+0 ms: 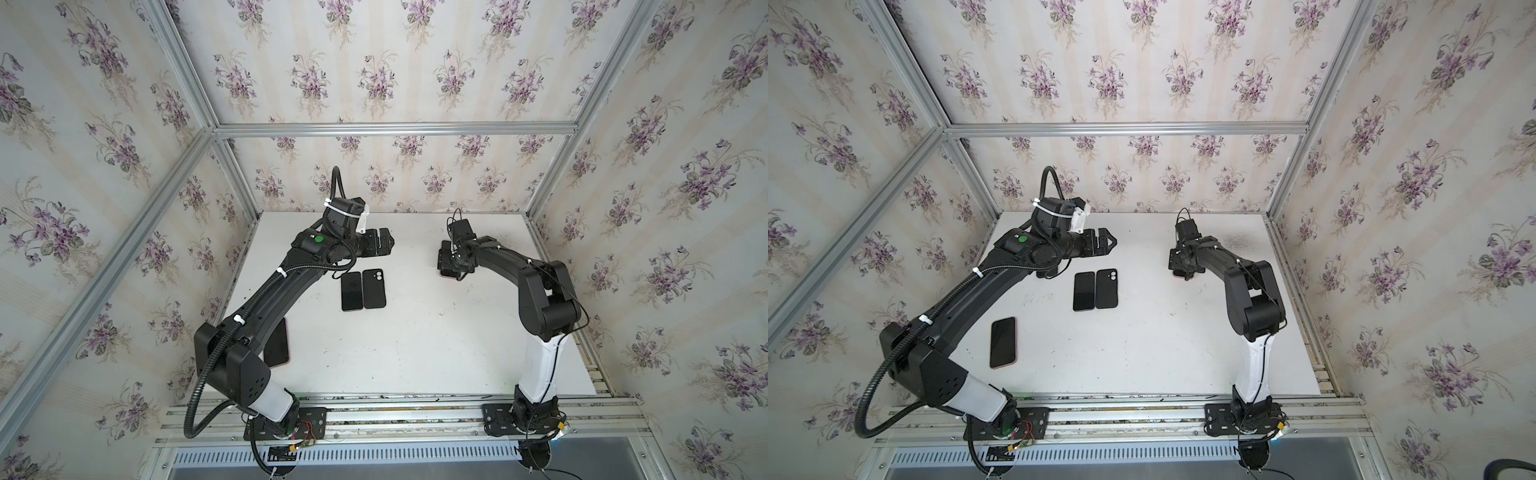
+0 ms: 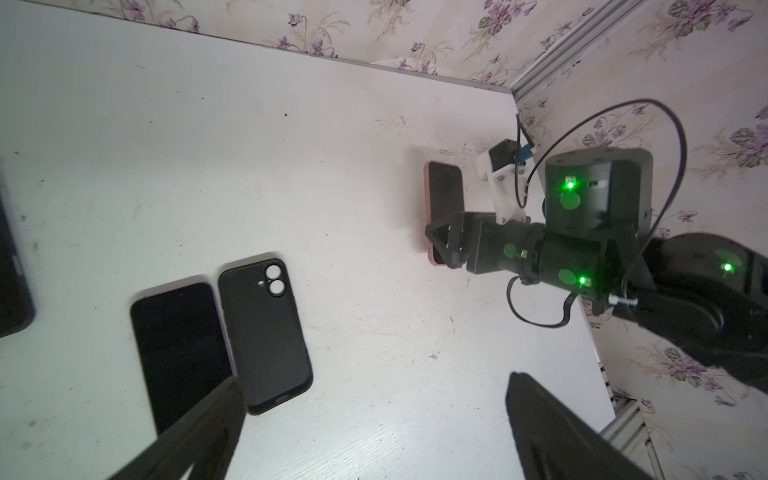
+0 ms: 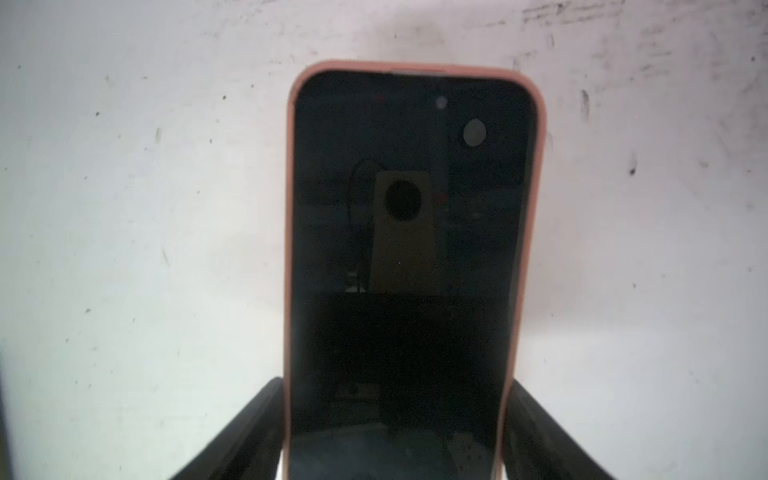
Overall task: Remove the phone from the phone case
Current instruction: 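Lift the pink-cased phone with right gripper while left gripper grasps its top edge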
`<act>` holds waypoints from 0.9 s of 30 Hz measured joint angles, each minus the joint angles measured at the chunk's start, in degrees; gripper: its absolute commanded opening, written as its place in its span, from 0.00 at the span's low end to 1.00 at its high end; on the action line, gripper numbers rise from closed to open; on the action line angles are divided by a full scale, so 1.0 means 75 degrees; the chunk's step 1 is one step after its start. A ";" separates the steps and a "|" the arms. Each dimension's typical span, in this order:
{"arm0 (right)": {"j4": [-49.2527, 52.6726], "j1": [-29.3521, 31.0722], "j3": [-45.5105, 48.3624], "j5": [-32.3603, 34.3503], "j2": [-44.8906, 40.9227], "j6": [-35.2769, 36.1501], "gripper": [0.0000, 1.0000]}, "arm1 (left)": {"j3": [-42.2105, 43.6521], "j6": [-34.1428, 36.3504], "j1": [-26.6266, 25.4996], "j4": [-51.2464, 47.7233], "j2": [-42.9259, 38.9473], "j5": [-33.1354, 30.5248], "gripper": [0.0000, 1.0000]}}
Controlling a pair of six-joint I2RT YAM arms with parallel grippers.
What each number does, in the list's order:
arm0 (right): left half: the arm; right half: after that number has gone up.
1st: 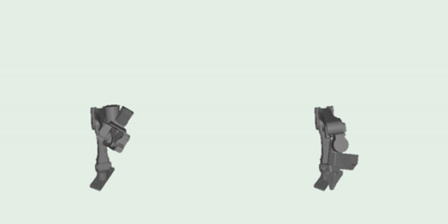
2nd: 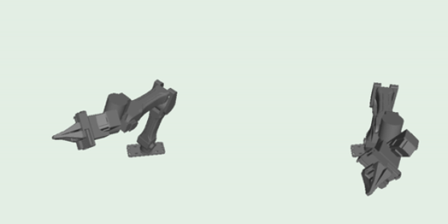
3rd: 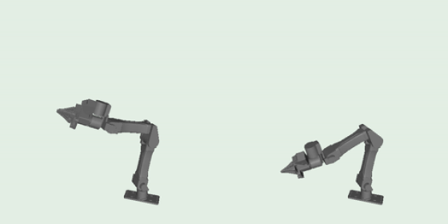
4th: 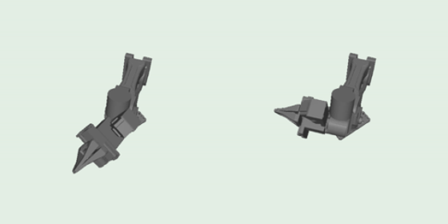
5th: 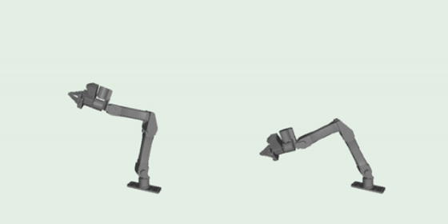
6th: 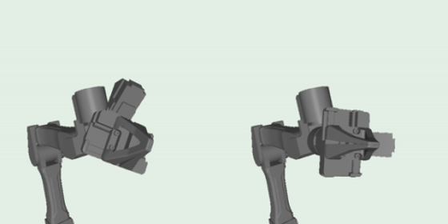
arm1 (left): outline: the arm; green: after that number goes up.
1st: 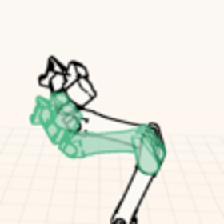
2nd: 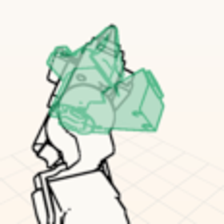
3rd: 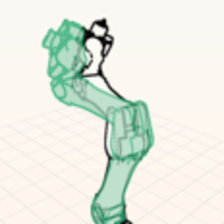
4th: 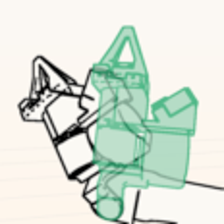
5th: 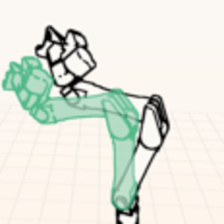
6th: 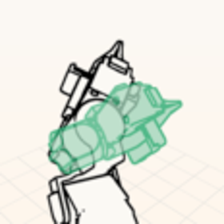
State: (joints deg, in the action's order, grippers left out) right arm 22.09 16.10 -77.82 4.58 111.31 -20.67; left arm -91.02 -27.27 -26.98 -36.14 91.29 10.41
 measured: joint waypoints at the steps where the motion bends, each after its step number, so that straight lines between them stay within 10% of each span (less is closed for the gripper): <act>1: -0.0271 0.0050 0.0350 -0.0009 -0.0251 0.0055 0.45 | -0.0119 -0.0044 0.0003 0.0070 0.0134 0.0152 1.00; 12: -0.3424 0.1070 0.3179 -0.0425 -0.2716 0.1035 0.34 | -0.1320 -0.0233 0.0102 0.0335 0.1644 0.1929 0.98; 27: -0.4540 0.1950 0.3745 -0.0493 -0.3605 0.1670 0.25 | -0.1629 -0.0166 0.0192 0.0364 0.2433 0.3040 0.87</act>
State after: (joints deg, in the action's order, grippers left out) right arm -11.97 30.72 -49.74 0.89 84.27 -8.14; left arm -103.24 -28.51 -25.54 -33.41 109.54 33.21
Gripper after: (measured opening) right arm 0.773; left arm 0.894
